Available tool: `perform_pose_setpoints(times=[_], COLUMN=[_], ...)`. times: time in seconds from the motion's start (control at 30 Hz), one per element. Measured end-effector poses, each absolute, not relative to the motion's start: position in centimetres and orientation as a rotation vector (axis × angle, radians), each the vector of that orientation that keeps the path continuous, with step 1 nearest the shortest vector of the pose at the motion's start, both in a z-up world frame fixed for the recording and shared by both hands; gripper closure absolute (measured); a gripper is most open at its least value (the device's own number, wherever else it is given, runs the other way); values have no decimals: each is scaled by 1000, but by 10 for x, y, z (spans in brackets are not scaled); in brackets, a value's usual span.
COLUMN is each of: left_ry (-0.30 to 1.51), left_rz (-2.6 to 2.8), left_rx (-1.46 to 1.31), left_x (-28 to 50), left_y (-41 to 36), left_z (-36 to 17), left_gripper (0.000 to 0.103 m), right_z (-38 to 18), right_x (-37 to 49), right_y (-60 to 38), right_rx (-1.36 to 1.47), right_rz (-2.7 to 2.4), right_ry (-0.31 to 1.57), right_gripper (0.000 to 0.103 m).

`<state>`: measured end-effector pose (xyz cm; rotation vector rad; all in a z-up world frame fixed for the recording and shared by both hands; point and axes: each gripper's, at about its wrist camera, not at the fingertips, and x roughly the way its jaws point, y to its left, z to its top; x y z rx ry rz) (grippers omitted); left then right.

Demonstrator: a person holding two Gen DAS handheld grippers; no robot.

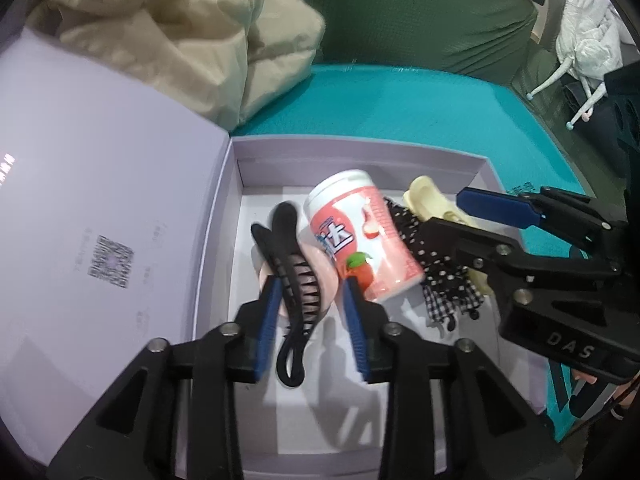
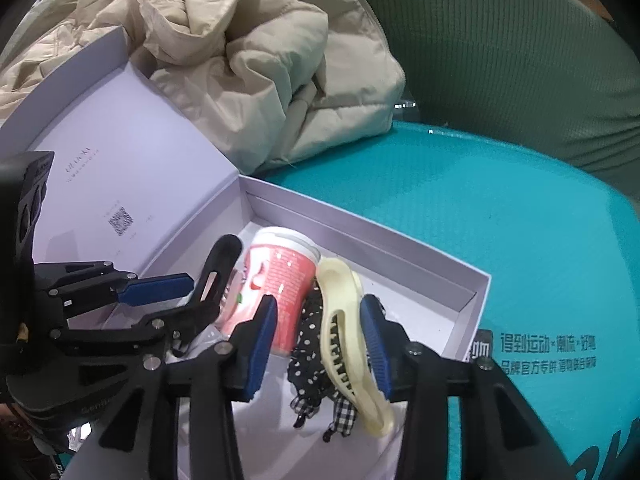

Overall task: Organize objects
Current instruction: 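Open the left tool while the right tool releases the cream claw clip in the box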

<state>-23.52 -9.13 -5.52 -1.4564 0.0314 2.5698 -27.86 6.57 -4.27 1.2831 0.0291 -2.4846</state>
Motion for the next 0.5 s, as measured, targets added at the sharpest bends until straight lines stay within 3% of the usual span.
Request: perform_pose_setpoints(times=[0.07,0.27,0.5], left_ry=[49,35,21], left_rz=[2599,2646,2670], left_rx=[-1422,-1370,-1298], left_x=[-232,-222,-206], left_y=[-91,-94,-94], left_z=[-47,-26,-4], left_gripper=[60,56,49], right_z=[-36,-15,10], right_x=[-276,-265,-246], right_y=[64,63,65], right_rx=[1263,1226,1166], right_rz=[-2496,-2524,-2569], right_ry=[40,58,62], right_gripper=[60,59,50])
